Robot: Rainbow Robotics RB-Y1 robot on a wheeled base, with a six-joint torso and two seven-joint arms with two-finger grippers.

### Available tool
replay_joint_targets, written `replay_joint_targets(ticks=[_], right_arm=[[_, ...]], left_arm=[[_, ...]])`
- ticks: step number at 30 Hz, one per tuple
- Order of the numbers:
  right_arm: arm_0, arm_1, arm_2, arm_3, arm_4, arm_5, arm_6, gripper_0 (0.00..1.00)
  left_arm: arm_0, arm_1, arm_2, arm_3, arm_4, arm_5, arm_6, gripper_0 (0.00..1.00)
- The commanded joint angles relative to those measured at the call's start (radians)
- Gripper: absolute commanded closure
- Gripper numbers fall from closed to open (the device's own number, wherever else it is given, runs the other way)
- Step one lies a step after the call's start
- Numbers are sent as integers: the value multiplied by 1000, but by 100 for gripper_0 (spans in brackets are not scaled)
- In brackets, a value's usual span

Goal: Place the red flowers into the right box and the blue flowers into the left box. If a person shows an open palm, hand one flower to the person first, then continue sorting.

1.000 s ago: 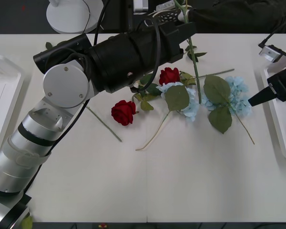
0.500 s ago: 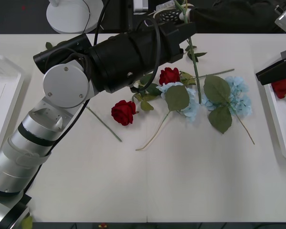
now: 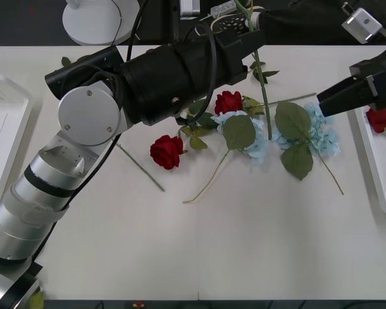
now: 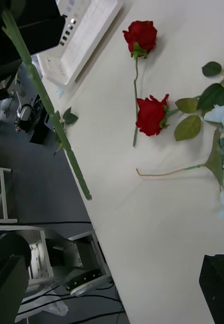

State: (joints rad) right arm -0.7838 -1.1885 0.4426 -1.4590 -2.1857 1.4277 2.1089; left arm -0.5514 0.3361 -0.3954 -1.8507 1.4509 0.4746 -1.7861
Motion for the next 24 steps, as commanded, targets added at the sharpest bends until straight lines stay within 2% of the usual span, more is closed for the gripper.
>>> replay_joint_targets(ticks=[1,20,24], right_arm=[[17,61,-21,-78,46,-44,0,0],[63,222,-19,-169,153,-102,-56,0],[63,244,-18,-172,165,-108,-70,5]], left_arm=[[-1,-20,-14,-19,9,-14,40,100],[-1,-20,-14,-19,9,-14,40,100],[-1,-20,-14,-19,9,-14,40,100]])
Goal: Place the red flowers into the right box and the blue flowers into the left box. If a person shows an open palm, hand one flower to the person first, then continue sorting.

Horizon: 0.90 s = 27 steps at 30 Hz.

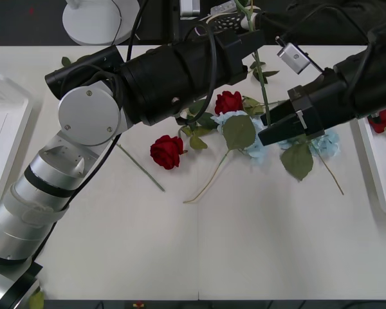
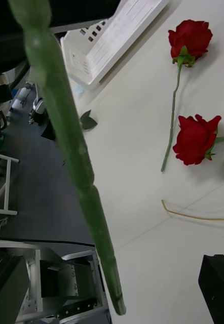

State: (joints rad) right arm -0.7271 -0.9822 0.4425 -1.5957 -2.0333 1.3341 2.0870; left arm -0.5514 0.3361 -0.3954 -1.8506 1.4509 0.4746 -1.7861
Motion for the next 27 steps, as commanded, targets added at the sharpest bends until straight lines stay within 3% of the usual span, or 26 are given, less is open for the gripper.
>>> replay_joint_targets(ticks=[1,3,6,8,10,14,16,25,26,27], right_arm=[[6,40,-18,-35,15,-19,-51,8],[6,45,-19,-35,15,-29,-58,15],[6,53,-18,-35,15,-38,-67,38],[5,56,-18,-35,15,-38,-74,62],[6,56,-18,-35,15,-38,-78,75],[6,56,-18,-40,15,-36,-91,94],[6,56,-19,-41,15,-36,-97,100],[5,56,-18,-44,15,-41,-117,100],[5,54,-18,-44,16,-41,-119,100],[5,54,-18,-44,15,-42,-120,100]], left_arm=[[-1,-20,-14,-19,9,-14,40,100],[-1,-20,-14,-19,9,-14,40,100],[-1,-20,-14,-19,9,-14,40,100],[-1,-20,-14,-19,9,-14,40,100],[-1,-20,-14,-19,9,-14,40,100],[-1,-20,-14,-19,9,-14,40,100],[-1,-20,-14,-19,9,-14,40,100],[-1,-20,-14,-19,9,-14,40,100],[-1,-20,-14,-19,9,-14,40,95],[-1,-20,-14,-19,9,-14,40,67]])
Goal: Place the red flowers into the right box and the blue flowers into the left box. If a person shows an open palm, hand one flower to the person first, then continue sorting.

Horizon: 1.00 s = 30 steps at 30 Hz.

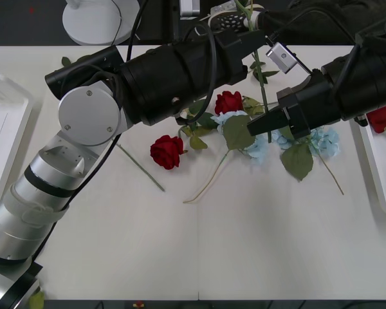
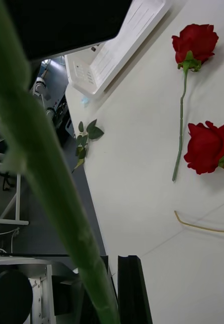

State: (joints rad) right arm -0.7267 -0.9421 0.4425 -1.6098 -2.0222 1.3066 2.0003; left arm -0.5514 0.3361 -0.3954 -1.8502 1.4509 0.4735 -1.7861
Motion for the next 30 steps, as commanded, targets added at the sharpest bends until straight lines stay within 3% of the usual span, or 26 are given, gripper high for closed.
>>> replay_joint_targets(ticks=[1,2,19,27,30], right_arm=[[4,14,-18,-32,5,-15,-35,100],[4,14,-18,-32,5,-17,-37,100],[4,-11,-21,-36,5,-26,-58,100],[1,-46,-34,-36,106,28,-113,100],[1,-81,-65,-33,204,102,-199,100]], left_arm=[[-1,-20,-14,-20,9,-13,40,18],[-1,-20,-14,-20,9,-13,40,0],[-1,-20,-14,-20,9,-13,40,0],[10,-11,-13,-9,9,-18,42,0],[7,52,20,-20,65,-13,54,0]])
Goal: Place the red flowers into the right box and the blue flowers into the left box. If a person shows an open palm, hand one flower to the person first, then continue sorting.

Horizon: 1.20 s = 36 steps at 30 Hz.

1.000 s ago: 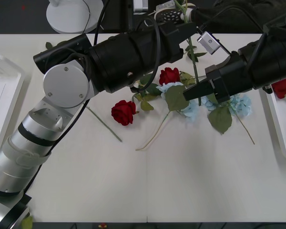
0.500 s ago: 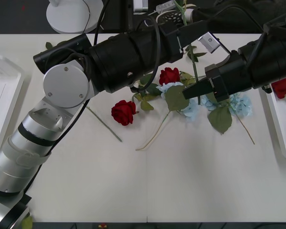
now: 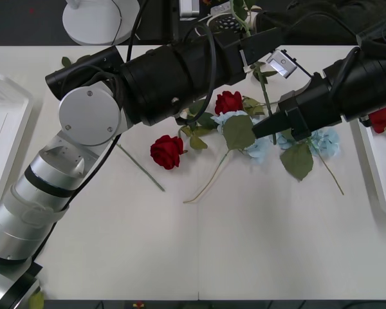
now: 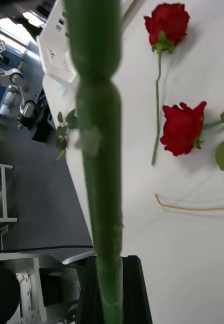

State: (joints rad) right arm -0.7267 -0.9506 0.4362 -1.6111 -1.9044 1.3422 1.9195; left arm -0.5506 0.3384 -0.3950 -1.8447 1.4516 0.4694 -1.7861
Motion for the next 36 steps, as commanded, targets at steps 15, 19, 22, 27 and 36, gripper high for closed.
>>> replay_joint_targets(ticks=[15,19,22,27,36], right_arm=[[1,-280,-189,142,410,325,-217,100],[3,-336,-191,229,518,337,-163,100],[1,-359,-191,324,584,334,-71,100],[3,-370,-192,482,667,282,110,100],[18,-361,-194,734,794,132,378,100]], left_arm=[[20,272,329,151,263,537,125,0],[17,321,341,222,217,563,287,0],[8,346,329,249,127,565,401,0],[-20,372,269,260,-27,597,634,0],[-117,415,108,260,-280,787,996,0]])
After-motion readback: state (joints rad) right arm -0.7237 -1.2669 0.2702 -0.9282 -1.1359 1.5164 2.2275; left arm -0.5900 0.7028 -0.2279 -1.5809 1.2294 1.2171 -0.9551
